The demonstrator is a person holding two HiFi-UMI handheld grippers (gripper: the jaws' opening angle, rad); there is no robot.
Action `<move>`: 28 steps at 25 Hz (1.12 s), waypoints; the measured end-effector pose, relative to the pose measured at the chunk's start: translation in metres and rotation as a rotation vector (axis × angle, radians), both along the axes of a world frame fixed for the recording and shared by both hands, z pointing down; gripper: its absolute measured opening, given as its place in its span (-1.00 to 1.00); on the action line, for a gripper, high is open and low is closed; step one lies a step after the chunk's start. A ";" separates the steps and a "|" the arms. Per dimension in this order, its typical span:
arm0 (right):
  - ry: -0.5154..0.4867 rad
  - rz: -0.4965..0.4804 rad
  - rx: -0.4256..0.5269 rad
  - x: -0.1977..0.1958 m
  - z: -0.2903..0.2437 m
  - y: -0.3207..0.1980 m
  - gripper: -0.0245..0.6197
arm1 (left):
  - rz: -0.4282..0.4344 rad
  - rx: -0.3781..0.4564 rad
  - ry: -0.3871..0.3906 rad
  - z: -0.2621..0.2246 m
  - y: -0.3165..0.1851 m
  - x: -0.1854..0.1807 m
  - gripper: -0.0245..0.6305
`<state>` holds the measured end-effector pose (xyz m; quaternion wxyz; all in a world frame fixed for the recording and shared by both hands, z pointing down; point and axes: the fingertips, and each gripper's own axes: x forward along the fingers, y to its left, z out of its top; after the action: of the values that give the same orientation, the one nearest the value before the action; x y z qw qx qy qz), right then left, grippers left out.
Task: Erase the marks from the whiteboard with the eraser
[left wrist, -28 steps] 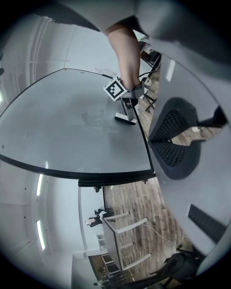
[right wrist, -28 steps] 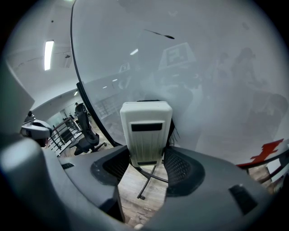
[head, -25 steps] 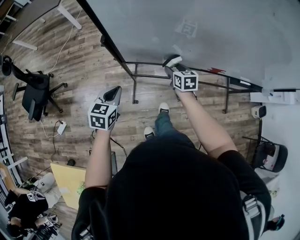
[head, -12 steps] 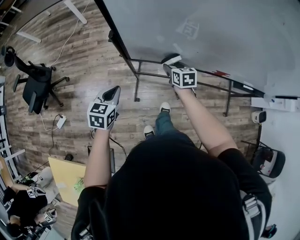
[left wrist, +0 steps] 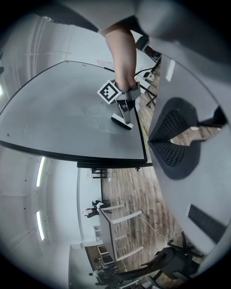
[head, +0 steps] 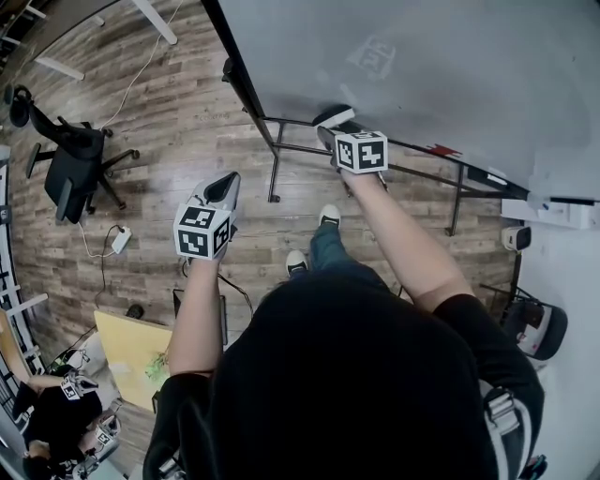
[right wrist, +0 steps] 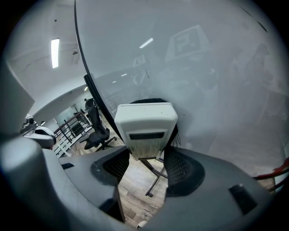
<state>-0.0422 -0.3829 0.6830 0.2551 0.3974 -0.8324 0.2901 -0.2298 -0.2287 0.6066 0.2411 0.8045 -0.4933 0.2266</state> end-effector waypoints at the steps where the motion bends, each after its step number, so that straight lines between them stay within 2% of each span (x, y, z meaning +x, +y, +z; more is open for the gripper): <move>1: -0.005 -0.002 -0.006 -0.003 0.000 -0.001 -0.19 | -0.001 0.000 0.000 -0.001 -0.001 -0.001 -0.89; 6: -0.017 -0.006 -0.017 -0.012 0.000 -0.003 -0.19 | -0.007 -0.006 0.000 0.001 -0.002 -0.007 -0.89; 18: -0.015 -0.011 -0.010 -0.006 -0.006 0.000 -0.20 | 0.005 -0.004 0.004 0.000 -0.003 -0.002 -0.89; 28: -0.025 0.026 -0.007 0.019 -0.006 0.003 -0.20 | 0.022 -0.001 0.004 0.001 -0.002 0.004 -0.89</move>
<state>-0.0234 -0.3803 0.6767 0.2425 0.4037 -0.8292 0.3012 -0.2256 -0.2309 0.6080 0.2398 0.8102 -0.4839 0.2280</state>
